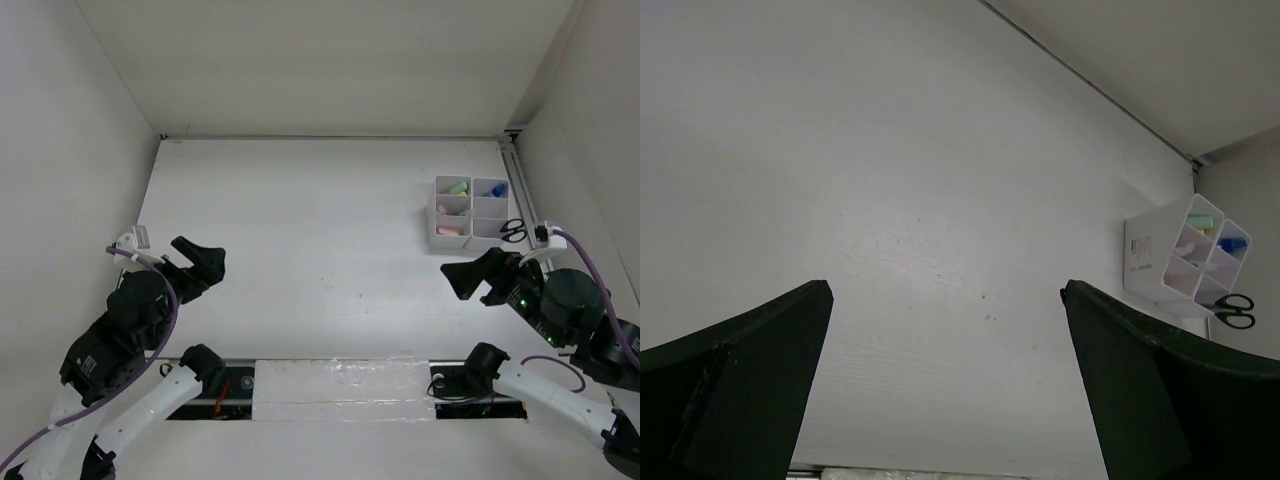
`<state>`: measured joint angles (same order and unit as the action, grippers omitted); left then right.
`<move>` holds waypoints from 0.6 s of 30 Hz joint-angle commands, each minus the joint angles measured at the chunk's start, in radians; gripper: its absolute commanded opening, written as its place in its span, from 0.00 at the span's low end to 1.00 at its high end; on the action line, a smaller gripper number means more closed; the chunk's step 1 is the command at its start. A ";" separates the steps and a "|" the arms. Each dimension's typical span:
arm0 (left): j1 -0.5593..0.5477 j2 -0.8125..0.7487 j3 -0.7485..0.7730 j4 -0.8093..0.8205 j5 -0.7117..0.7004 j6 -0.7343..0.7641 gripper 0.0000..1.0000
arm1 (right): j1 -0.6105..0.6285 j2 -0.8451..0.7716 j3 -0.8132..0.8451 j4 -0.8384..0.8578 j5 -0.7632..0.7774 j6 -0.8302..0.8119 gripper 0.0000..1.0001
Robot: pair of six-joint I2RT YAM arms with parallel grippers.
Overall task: Sort the stationery into containers
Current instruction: Reset both arms
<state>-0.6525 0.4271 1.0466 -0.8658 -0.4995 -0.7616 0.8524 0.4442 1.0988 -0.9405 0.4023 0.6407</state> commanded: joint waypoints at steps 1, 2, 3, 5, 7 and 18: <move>-0.001 -0.013 0.015 0.001 0.019 -0.005 1.00 | 0.008 -0.010 0.033 -0.007 -0.011 -0.004 1.00; -0.001 -0.013 0.006 0.001 0.019 -0.005 1.00 | 0.008 -0.010 0.033 -0.007 -0.011 -0.004 1.00; -0.001 -0.013 0.006 0.010 0.019 -0.005 1.00 | 0.008 -0.010 0.033 -0.007 -0.011 -0.004 1.00; -0.001 -0.013 0.006 0.010 0.029 -0.005 1.00 | 0.008 -0.010 0.033 -0.007 -0.011 -0.004 1.00; -0.001 -0.013 0.006 0.010 0.029 -0.005 1.00 | 0.008 -0.010 0.042 -0.007 -0.011 -0.004 1.00; -0.001 -0.031 0.006 0.010 0.038 -0.005 1.00 | 0.008 -0.019 0.061 -0.058 0.030 -0.004 1.00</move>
<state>-0.6525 0.4034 1.0466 -0.8654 -0.4686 -0.7650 0.8524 0.4351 1.1252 -0.9863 0.4107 0.6407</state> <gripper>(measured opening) 0.997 0.999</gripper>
